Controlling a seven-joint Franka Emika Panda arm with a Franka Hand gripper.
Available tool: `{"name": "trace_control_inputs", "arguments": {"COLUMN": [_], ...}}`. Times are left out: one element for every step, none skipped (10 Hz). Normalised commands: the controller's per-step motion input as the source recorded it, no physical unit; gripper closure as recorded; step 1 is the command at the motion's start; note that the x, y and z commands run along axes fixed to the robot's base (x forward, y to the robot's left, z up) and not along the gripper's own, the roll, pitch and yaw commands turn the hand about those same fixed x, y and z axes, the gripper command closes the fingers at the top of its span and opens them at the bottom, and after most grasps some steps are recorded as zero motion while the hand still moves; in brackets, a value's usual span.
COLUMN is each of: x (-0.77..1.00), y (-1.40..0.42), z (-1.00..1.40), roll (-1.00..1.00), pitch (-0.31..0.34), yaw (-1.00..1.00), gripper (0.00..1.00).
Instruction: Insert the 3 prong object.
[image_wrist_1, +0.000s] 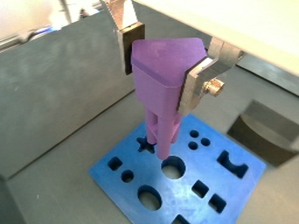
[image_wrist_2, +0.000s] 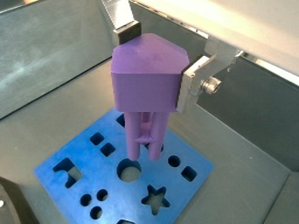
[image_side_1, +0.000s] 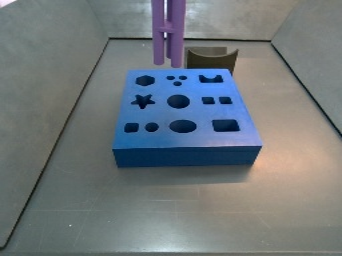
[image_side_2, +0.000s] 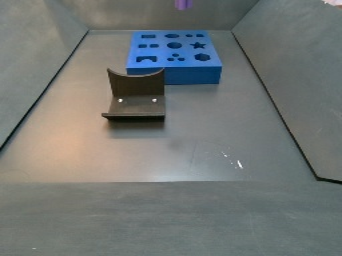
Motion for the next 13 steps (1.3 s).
{"name": "trace_control_inputs", "arguments": {"x": [0.00, 0.03, 0.04, 0.02, 0.07, 0.16, 0.15, 0.22, 0.18, 0.19, 0.17, 0.17, 0.17], "y": [0.22, 0.25, 0.25, 0.27, 0.14, 0.00, 0.00, 0.14, 0.47, 0.69, 0.80, 0.80, 0.79], "z": [-0.25, -0.29, -0.32, -0.37, -0.37, -0.34, -0.36, -0.17, -0.13, -0.14, -0.18, -0.17, -0.18], "roll": [-0.06, -0.10, -0.11, -0.12, -0.14, -0.15, -0.13, -0.18, -0.30, -0.36, -0.41, -0.41, -0.37], "pitch": [-0.017, -0.026, -0.021, -0.007, -0.017, -0.043, -0.027, -0.109, -0.163, -0.174, -0.187, -0.187, -0.157], "yaw": [-0.76, -0.70, -0.68, -0.65, -0.77, -0.92, -0.94, -0.76, -0.33, -0.06, 0.00, 0.00, 0.00], "gripper": [1.00, 1.00, 1.00, 1.00, 1.00, 1.00, 1.00, 1.00, 1.00, 1.00, 1.00, 1.00, 1.00]}}
